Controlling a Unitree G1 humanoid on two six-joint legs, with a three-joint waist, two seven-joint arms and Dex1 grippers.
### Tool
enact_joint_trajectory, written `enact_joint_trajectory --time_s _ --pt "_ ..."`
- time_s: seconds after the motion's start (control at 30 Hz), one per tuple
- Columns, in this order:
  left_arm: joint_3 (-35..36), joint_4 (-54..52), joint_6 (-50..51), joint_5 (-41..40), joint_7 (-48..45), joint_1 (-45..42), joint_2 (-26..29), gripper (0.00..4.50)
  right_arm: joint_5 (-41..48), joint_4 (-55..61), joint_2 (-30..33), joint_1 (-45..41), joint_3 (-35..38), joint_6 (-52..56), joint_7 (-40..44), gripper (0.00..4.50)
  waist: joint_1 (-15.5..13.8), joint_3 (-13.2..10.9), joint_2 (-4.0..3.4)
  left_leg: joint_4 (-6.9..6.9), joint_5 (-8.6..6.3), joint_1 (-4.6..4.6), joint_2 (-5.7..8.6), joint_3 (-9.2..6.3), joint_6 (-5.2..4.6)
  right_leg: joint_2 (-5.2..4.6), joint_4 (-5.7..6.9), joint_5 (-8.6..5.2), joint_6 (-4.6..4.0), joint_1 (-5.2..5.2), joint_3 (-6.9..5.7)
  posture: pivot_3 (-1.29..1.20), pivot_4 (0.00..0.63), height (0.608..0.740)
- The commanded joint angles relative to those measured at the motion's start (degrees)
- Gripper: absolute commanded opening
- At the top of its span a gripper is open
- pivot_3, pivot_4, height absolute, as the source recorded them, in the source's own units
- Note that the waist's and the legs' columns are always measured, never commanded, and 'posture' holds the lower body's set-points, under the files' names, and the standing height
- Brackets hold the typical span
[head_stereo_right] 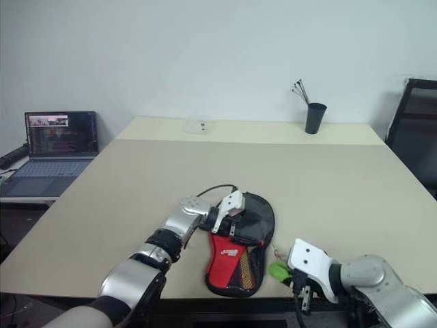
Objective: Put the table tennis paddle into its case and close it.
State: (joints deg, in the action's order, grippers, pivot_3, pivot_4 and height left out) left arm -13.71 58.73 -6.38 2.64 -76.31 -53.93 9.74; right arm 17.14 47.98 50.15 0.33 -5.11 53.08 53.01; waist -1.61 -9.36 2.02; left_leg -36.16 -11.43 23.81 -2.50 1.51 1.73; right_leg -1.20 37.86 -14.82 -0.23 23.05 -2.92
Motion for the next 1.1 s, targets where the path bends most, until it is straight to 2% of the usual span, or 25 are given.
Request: enact_joint_trajectory --time_s 0.03,0.33,0.6,0.8,1.07,1.1 --pt "-3.12 3.95 2.57 3.29 0.29 2.39 -1.13 4.5 6.72 5.16 1.95 3.3 3.89 0.92 3.38 0.04 -0.07 0.02 0.01 0.0 -0.01 0.0 0.0 -0.01 -0.01 -0.02 -0.03 0.0 0.01 -0.01 -0.01 0.0 0.15 0.74" --pt "-3.0 4.56 2.73 3.94 2.33 2.24 -1.35 4.5 19.4 8.82 1.58 8.31 8.96 2.15 2.39 0.04 -0.24 0.06 -0.01 -0.02 -0.14 -0.05 0.0 -0.1 -0.22 -0.09 -0.32 0.02 0.07 -0.31 -0.11 0.0 0.15 0.74" --pt "-2.69 4.86 2.38 4.31 3.87 2.0 -1.39 4.5 28.47 11.62 4.14 11.17 9.18 2.84 1.92 0.04 -0.13 0.17 -0.16 -0.02 -0.15 -0.38 -0.05 -0.82 -0.21 -0.2 -0.87 -0.09 -0.13 -1.01 -0.7 0.0 0.15 0.74" --pt "-2.62 4.67 2.39 4.22 4.39 2.07 -1.38 4.5 33.9 11.85 5.04 8.05 7.87 4.78 -2.48 0.04 -0.06 0.19 -0.18 0.02 -0.15 -0.36 -0.04 -0.99 -0.21 -0.2 -0.89 0.04 0.1 -1.06 -0.82 0.0 0.15 0.74" --pt "-2.66 4.36 2.34 4.21 4.7 2.28 -1.45 4.5 41.53 11.23 9.11 3.11 8.64 8.19 -6.04 0.04 0.01 0.2 -0.2 0.02 -0.15 -0.36 -0.04 -1.06 -0.21 -0.35 -0.91 -0.11 -0.16 -1.07 -0.84 0.0 0.15 0.74" --pt "-2.66 4.35 2.33 4.21 4.71 2.28 -1.46 4.5 41.85 11.07 9.56 2.91 8.63 8.11 -6.28 0.53 0.0 0.2 -0.2 0.03 -0.15 -0.36 -0.04 -1.05 -0.22 -0.41 -0.91 -0.11 -0.16 -1.07 -0.84 0.0 0.15 0.74"
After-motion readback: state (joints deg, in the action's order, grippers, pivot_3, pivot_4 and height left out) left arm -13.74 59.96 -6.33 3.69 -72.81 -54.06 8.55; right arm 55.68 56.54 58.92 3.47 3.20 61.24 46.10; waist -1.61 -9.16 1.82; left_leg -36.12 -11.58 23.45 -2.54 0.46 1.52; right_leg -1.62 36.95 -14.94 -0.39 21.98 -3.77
